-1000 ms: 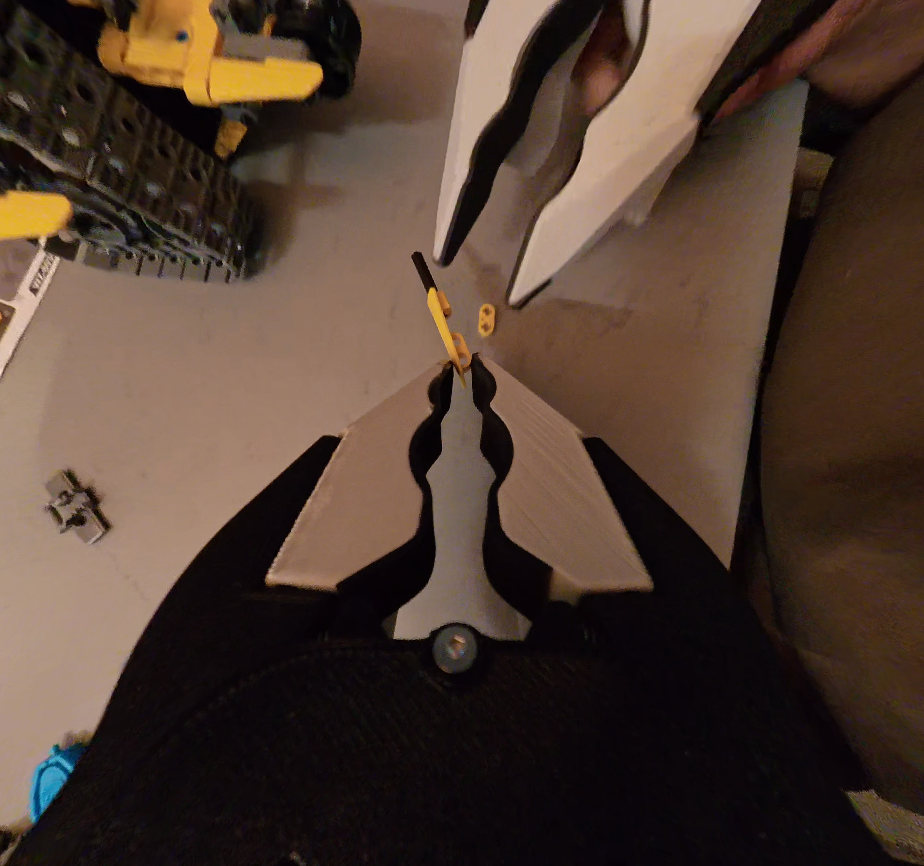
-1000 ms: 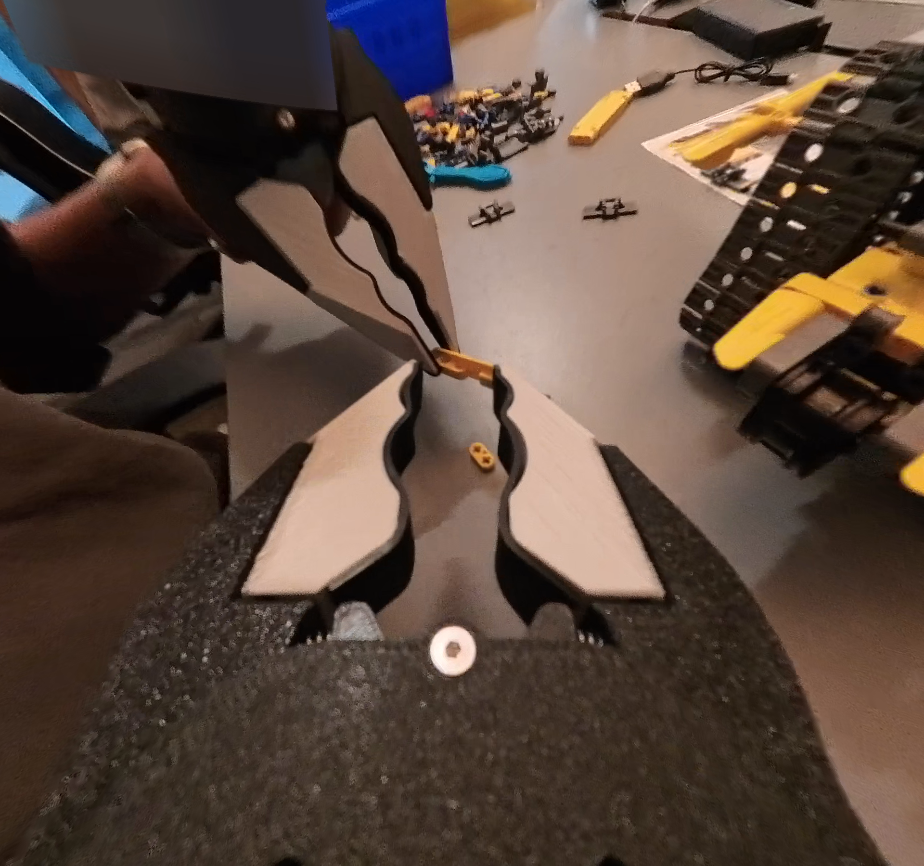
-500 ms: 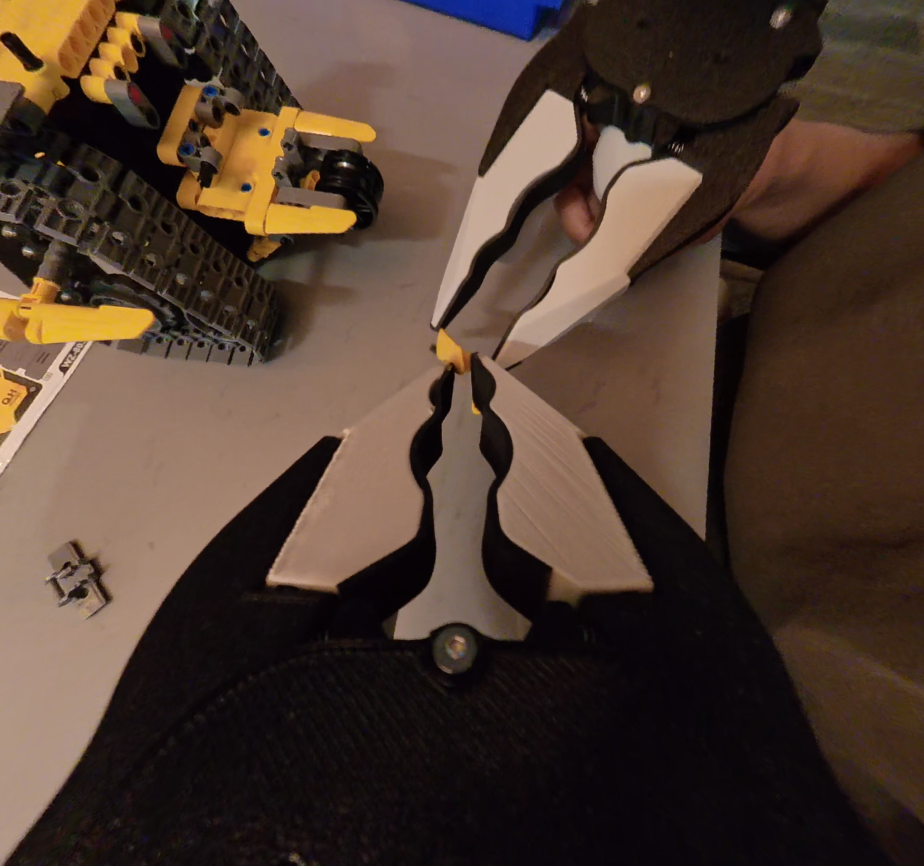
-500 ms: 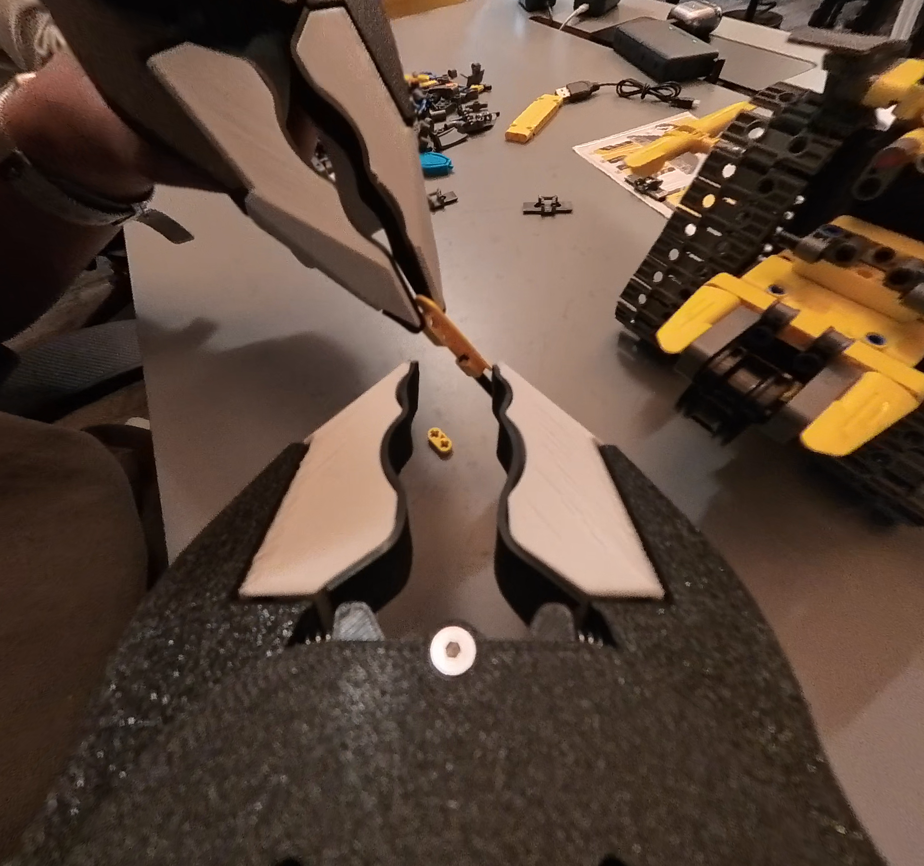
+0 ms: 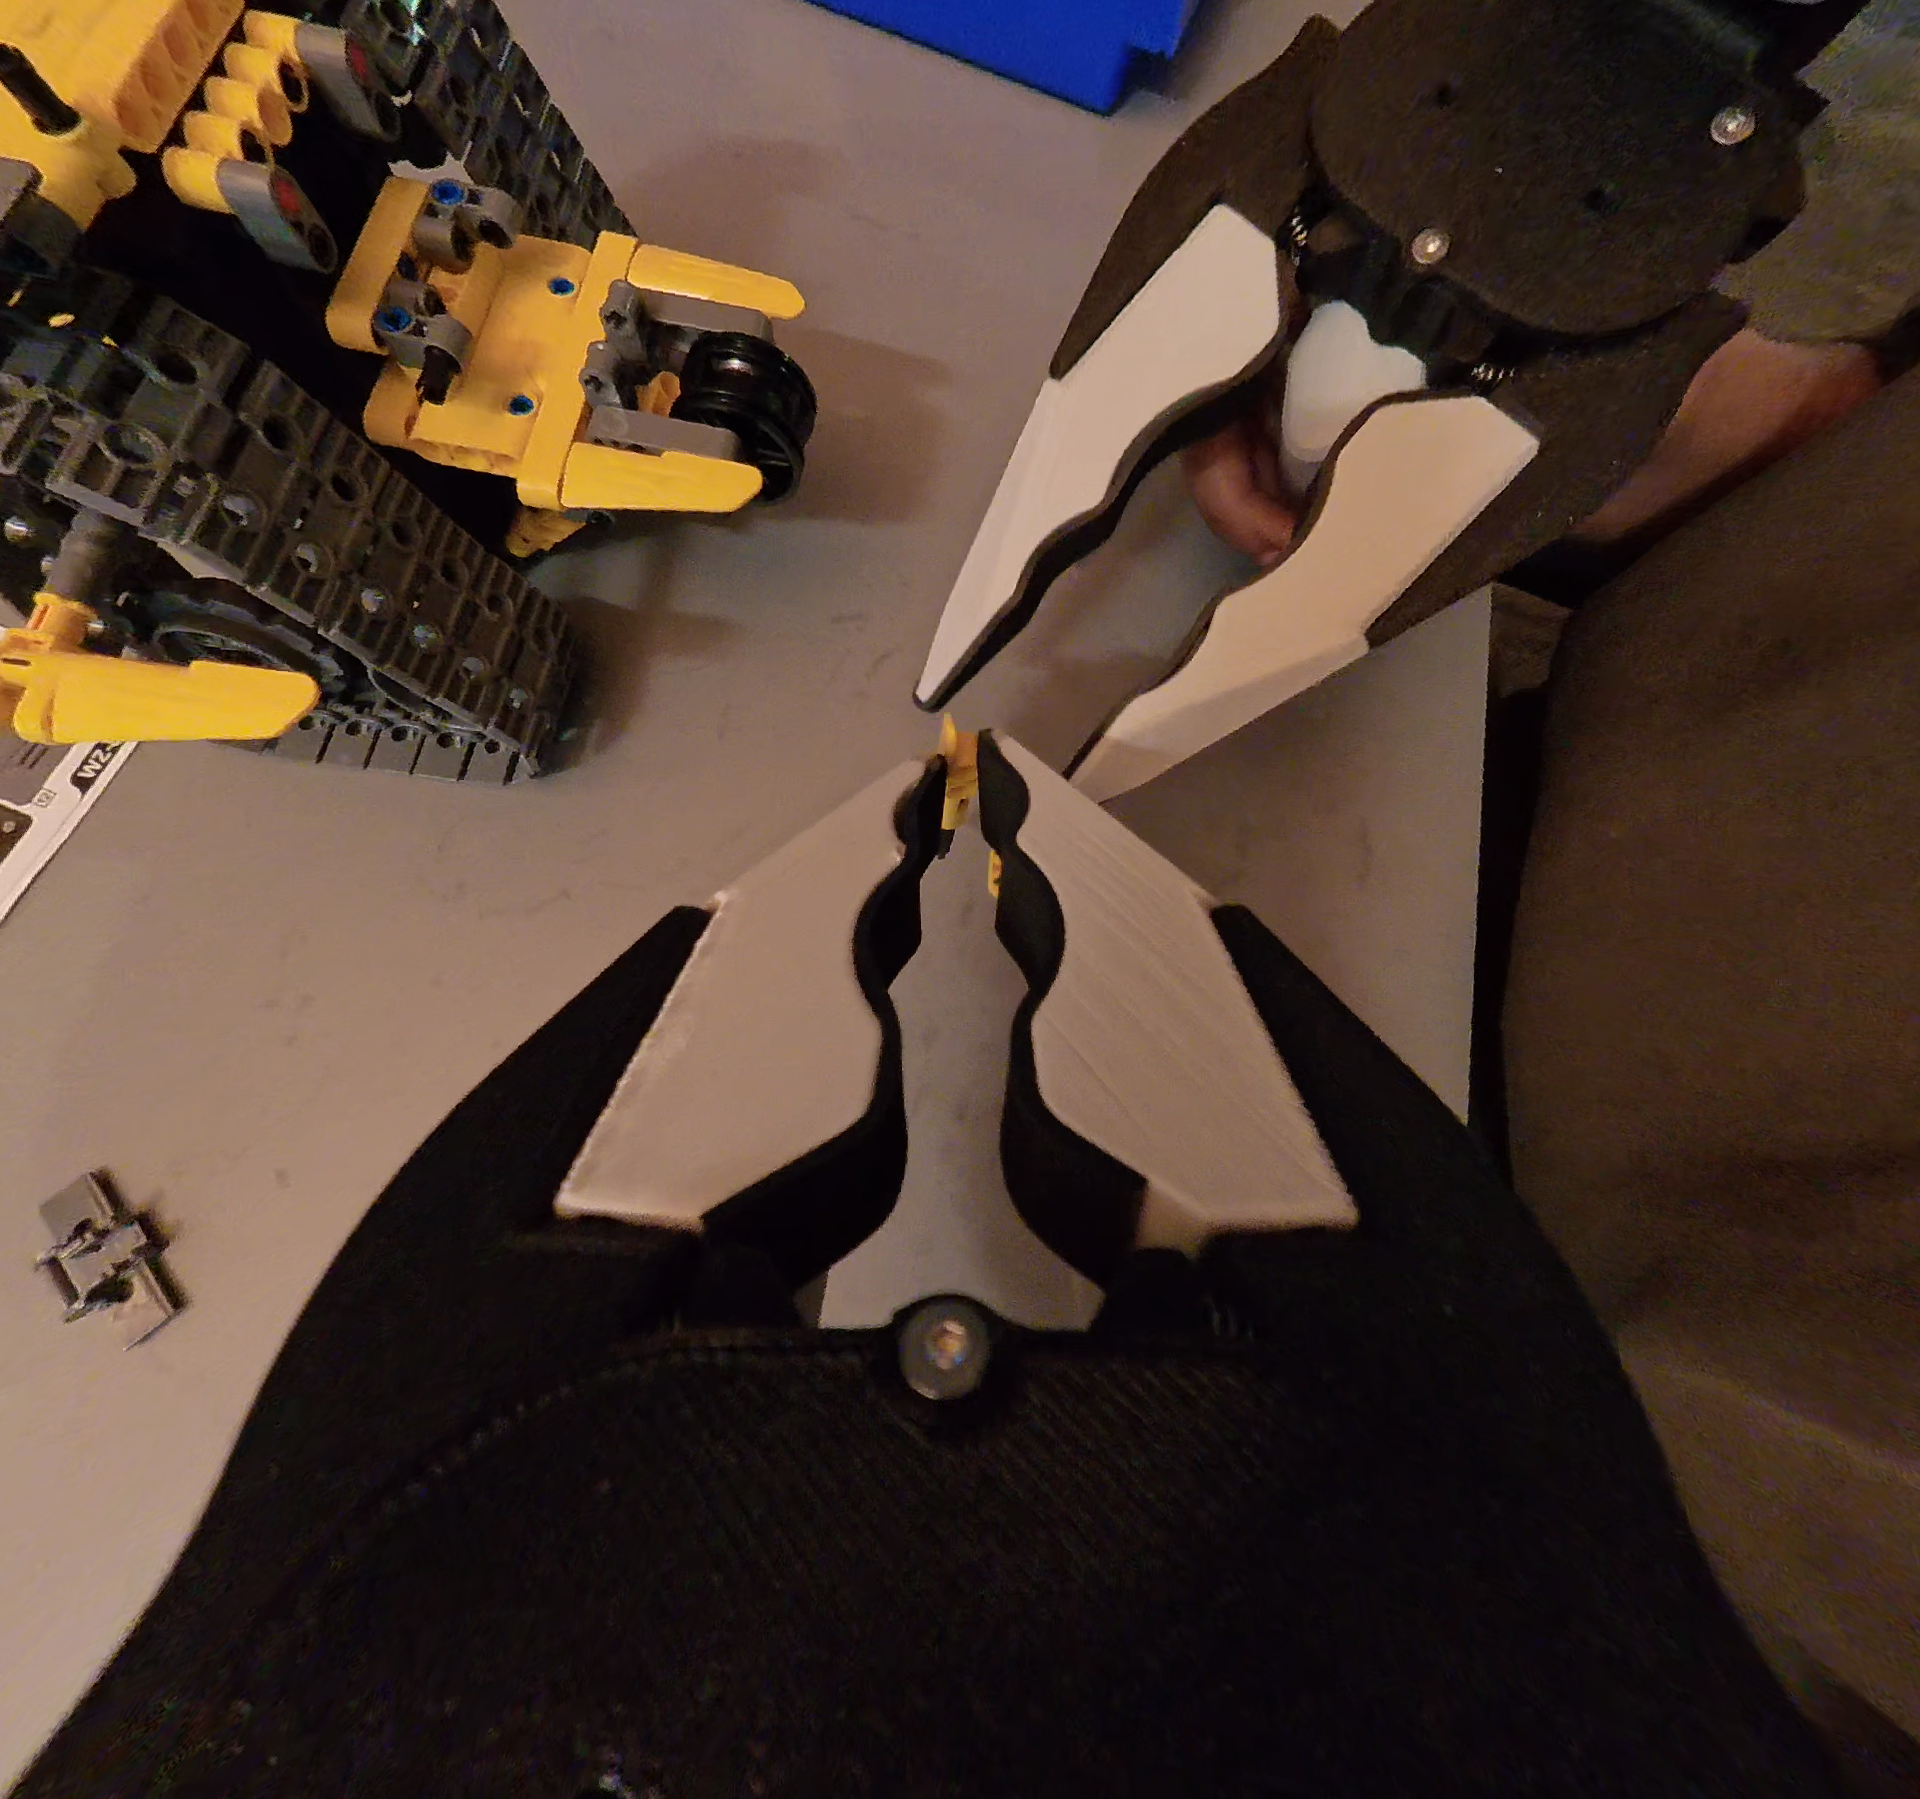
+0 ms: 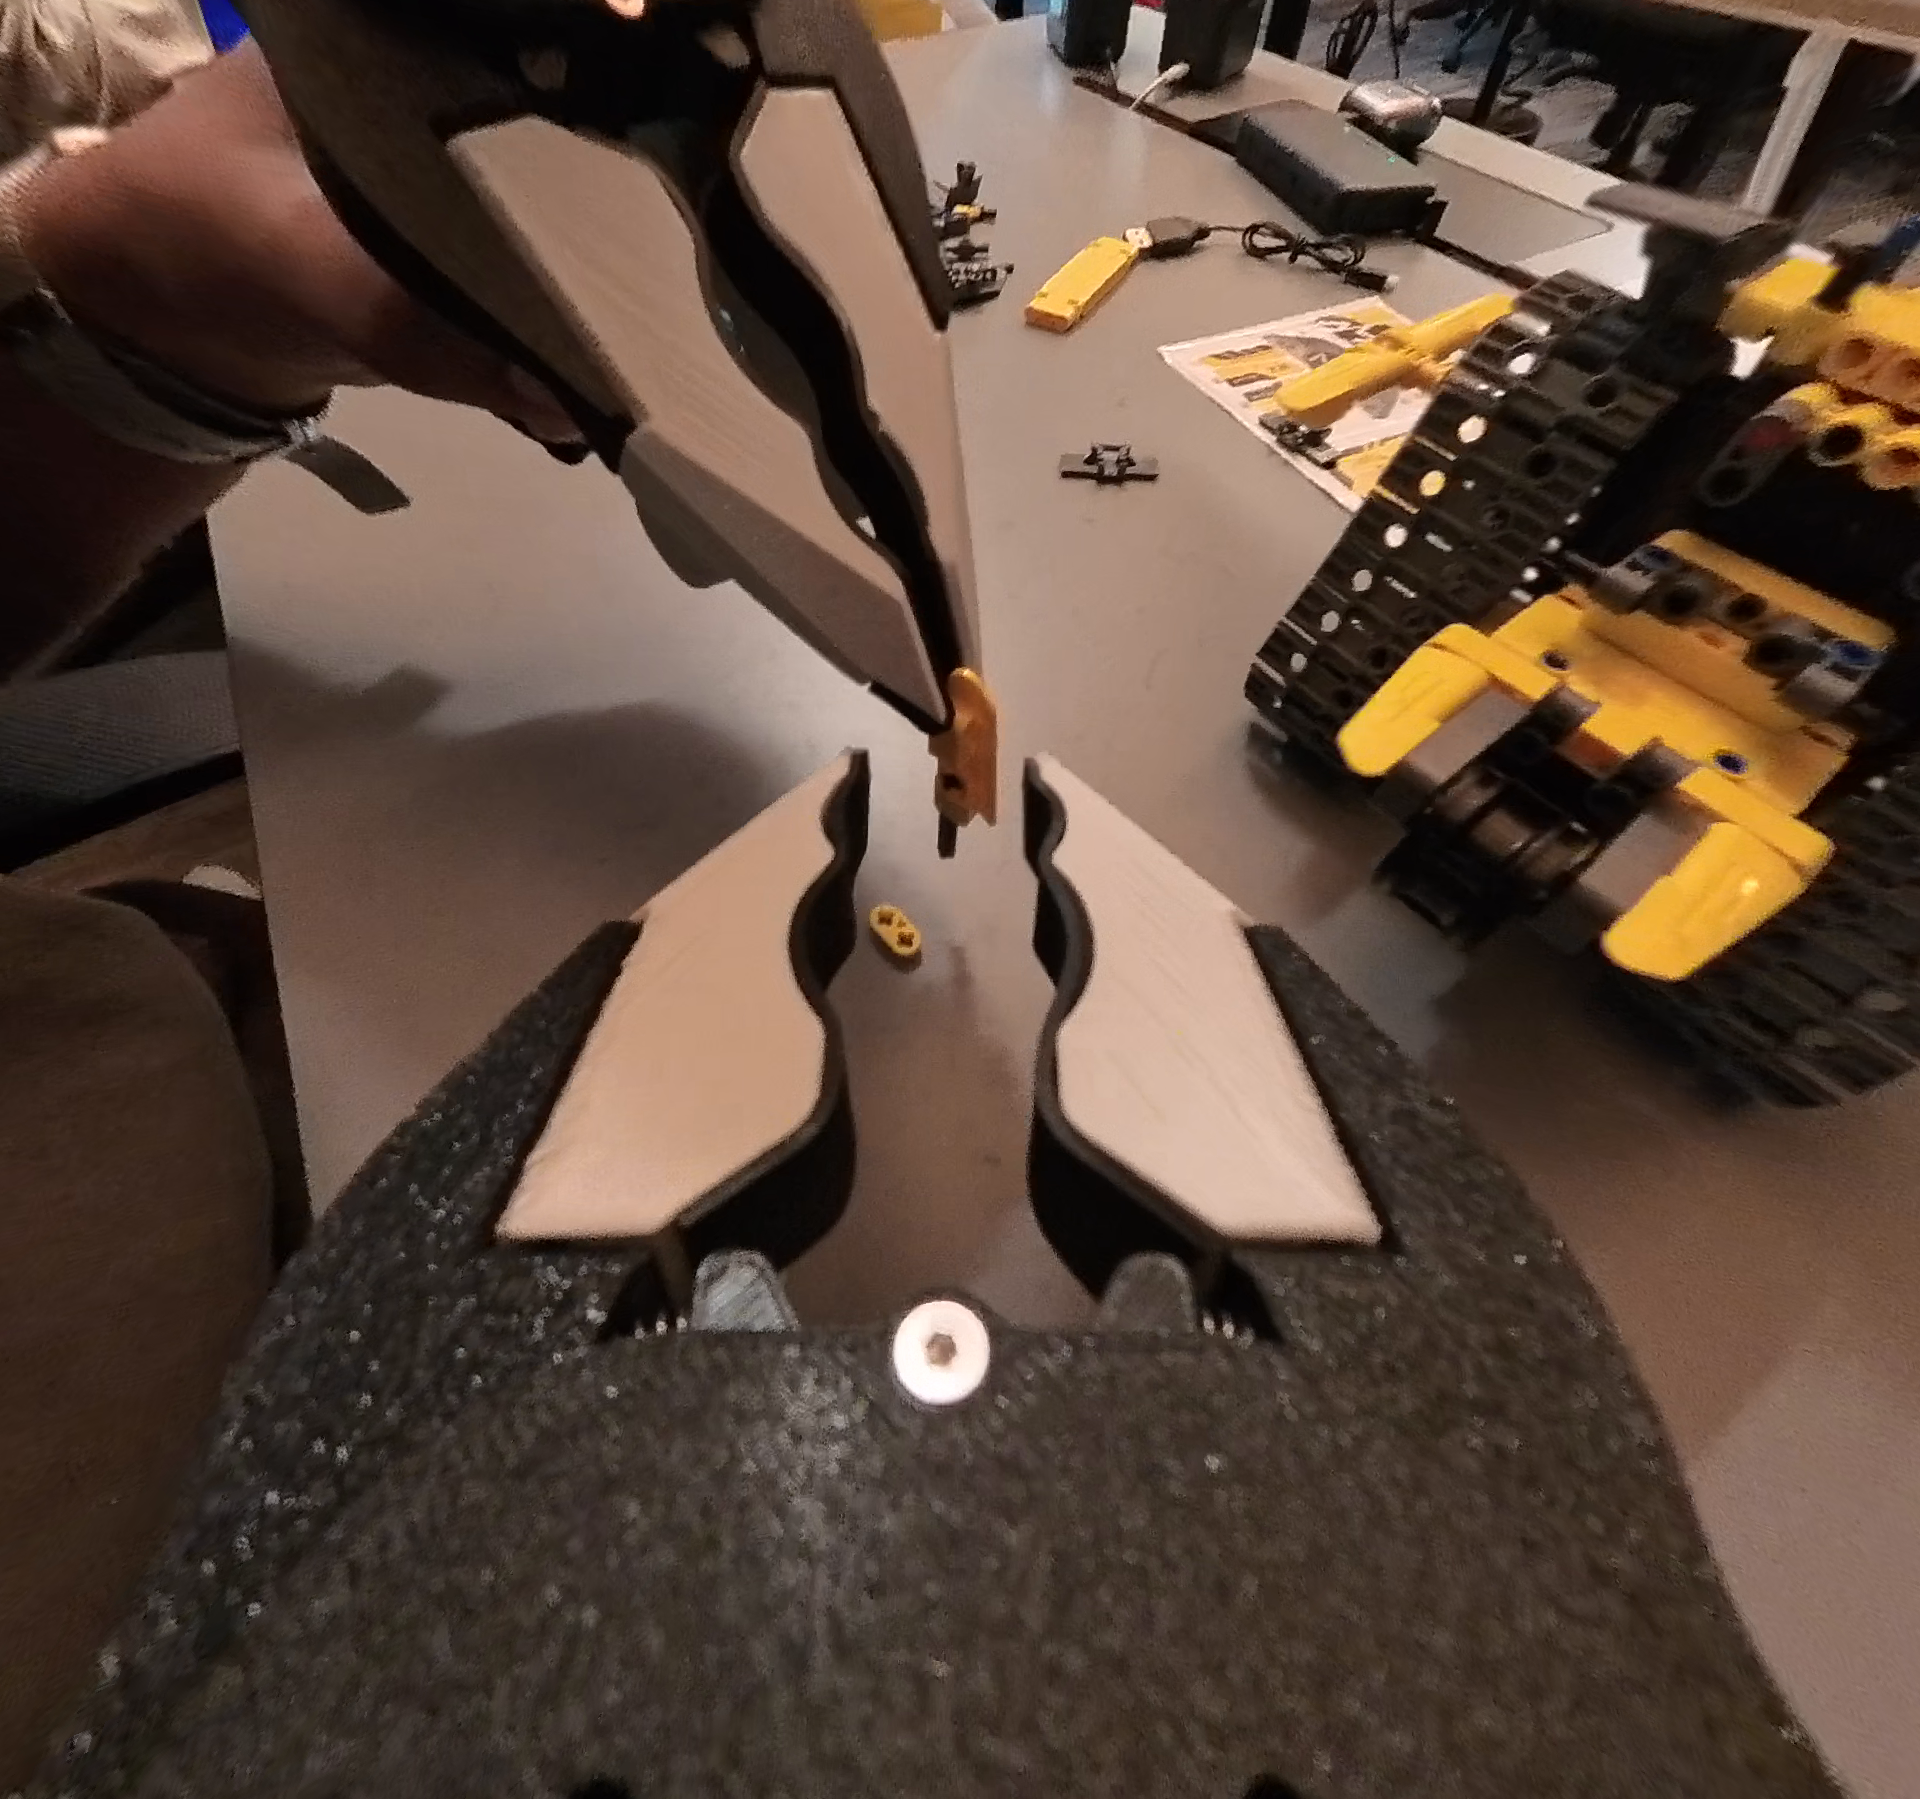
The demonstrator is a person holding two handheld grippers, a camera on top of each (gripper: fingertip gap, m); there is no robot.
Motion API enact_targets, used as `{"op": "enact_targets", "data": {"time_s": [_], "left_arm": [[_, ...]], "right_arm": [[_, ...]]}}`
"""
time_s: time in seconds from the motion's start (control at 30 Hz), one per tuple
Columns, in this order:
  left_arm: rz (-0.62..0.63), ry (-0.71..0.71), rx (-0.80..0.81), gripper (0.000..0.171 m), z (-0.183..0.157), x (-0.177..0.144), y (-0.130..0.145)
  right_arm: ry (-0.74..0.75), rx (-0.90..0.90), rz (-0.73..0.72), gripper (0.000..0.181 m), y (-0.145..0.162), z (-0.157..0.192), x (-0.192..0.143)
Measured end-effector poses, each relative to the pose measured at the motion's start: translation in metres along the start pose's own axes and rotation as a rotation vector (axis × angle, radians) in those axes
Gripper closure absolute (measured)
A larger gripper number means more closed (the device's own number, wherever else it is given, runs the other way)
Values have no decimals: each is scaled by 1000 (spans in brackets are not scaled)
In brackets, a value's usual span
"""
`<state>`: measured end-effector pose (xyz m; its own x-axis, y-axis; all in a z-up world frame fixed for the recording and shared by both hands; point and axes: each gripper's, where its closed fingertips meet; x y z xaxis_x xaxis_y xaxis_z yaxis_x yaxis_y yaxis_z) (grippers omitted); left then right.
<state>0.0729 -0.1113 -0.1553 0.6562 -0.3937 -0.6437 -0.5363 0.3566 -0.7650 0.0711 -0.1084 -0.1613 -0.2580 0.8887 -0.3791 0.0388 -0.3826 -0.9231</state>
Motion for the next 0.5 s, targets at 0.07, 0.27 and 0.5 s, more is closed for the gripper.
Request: {"op": "enact_targets", "data": {"time_s": [0.07, 0.27, 0.5], "left_arm": [[-6, 19, 2, 168, -2, 0, -2], [-12, 58, 27, 168, -6, 2, -6], [-63, 127, -2, 171, -8, 5, -10]], "right_arm": [[-4, 16, -19, 155, -3, -2, -3], [-101, 80, -17, 168, 2, -2, -5], [-159, 13, 87, 170, 14, 5, 4]]}}
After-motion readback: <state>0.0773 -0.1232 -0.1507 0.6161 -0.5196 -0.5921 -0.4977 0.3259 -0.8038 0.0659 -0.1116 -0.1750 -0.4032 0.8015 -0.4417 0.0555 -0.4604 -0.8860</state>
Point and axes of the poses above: each gripper's, where its closed fingertips meet, x out along the fingers, y out of its underside, z = x × y across the jaws, and after that the axes turned 10 degrees about -y, right-handed
